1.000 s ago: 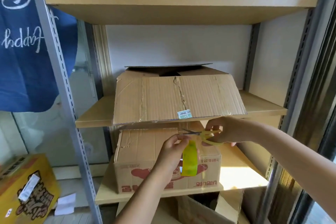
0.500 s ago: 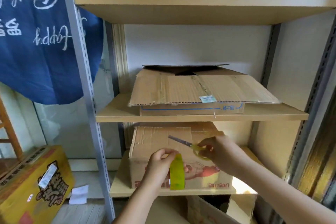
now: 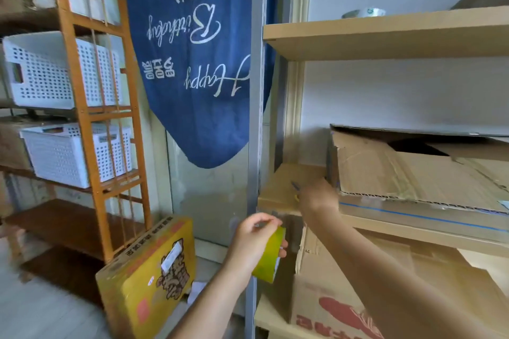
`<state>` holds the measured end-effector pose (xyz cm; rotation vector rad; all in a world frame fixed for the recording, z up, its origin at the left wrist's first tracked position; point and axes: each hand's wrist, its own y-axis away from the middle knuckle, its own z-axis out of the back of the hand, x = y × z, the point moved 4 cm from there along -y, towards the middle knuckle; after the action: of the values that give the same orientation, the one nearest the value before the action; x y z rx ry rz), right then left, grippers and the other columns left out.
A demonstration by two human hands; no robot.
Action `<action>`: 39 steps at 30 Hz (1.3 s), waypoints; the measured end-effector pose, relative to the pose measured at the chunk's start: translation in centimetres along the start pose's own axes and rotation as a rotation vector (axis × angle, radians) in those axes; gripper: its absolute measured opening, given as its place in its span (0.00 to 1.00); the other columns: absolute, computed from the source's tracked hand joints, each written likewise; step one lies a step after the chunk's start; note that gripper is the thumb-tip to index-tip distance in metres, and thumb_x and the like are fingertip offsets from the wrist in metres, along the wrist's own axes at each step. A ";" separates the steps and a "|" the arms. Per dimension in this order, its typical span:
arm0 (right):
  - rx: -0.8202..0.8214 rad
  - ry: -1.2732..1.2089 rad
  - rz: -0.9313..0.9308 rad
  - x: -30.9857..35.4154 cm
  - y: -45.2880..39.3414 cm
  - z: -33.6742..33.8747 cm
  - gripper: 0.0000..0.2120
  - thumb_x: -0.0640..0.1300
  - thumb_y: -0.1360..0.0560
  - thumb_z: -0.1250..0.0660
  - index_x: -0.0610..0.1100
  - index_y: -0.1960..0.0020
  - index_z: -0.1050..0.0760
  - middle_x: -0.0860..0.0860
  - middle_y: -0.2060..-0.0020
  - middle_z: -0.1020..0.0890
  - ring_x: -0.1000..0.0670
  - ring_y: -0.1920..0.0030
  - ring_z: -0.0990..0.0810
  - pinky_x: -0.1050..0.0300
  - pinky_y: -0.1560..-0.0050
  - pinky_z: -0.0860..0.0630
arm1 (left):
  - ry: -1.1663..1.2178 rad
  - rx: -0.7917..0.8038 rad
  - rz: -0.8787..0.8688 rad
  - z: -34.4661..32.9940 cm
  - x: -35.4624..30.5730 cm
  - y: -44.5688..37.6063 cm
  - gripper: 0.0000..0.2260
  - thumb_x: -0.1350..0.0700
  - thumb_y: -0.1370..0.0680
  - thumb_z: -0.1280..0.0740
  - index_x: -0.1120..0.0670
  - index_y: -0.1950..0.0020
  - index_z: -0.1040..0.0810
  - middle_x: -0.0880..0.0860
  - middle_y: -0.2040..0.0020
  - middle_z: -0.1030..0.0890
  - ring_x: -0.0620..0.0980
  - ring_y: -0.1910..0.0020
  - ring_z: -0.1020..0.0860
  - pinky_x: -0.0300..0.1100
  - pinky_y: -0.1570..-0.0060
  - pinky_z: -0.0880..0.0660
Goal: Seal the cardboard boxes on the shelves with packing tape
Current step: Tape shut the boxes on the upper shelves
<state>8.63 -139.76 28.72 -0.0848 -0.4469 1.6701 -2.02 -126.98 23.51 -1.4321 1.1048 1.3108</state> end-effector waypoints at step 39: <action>-0.596 -0.340 0.165 -9.0 15.1 2.3 0.09 0.48 0.22 0.40 0.49 0.60 0.33 0.54 0.68 0.28 0.50 0.70 0.31 0.54 0.71 0.35 | -0.338 -0.407 -1.351 -11.4 -11.3 9.4 0.07 0.64 0.21 0.38 0.62 0.46 0.21 0.59 0.47 0.24 0.53 0.47 0.26 0.42 0.45 0.29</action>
<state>-4.82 -150.28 23.92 -0.2840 -1.2151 1.6667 -9.28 -139.60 35.15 -1.6261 -0.4358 0.6811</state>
